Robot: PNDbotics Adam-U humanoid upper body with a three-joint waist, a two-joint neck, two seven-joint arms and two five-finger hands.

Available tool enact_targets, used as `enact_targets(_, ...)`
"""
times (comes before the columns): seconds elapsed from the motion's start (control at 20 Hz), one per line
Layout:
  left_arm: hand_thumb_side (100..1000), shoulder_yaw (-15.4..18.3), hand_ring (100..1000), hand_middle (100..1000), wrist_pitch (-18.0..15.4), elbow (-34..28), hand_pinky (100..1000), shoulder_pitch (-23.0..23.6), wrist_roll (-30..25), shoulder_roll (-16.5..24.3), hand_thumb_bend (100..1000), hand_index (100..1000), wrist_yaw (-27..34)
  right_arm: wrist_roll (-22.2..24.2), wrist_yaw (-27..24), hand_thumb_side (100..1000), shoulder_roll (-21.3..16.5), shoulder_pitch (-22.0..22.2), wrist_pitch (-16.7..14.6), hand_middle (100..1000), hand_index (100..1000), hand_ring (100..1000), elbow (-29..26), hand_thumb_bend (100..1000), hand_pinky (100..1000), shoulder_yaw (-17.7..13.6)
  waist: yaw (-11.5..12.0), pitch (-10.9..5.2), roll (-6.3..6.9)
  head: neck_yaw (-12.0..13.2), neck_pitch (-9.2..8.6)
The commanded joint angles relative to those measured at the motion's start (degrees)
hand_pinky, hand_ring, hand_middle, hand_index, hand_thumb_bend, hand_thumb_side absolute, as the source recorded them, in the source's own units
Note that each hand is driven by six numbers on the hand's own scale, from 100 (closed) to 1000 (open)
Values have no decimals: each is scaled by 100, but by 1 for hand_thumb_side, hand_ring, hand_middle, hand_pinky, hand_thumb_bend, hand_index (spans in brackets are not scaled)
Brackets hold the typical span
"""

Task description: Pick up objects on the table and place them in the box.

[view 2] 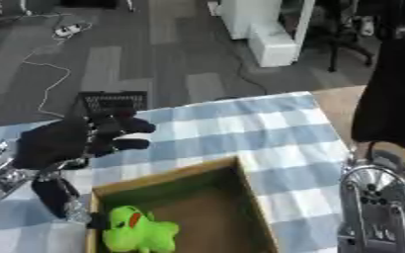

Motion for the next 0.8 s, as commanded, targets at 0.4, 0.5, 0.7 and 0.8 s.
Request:
enact_targets(0.4,816,1191,547,634,1094,-1845,451,1825,1169,1275,125,601,1768,26,124,706,-389,167,-57,467,674,462,-75,100,558,-31,405,-325,-40,50,365)
enact_targets(0.5,835,1525,419,502,1454,-2342,294,2465,1257,1284,100,560,2365,52,175,705,-510,302,-114,467,671,462,-75,100,558,-44,573,-419,-146,106,565)
enact_targets(0.7,826,2046,169,264,1915,-3074,100,3365,1139,688,100,486,3566,204,305,697,-828,778,-277,470,673,467,-75,100,557,-58,992,-685,-458,134,1082)
enact_targets(0.8,822,2238,131,229,1828,-3125,100,3442,956,177,100,487,4027,326,404,692,-1032,1103,-321,472,674,470,-75,100,558,-72,1230,-840,-622,78,1314)
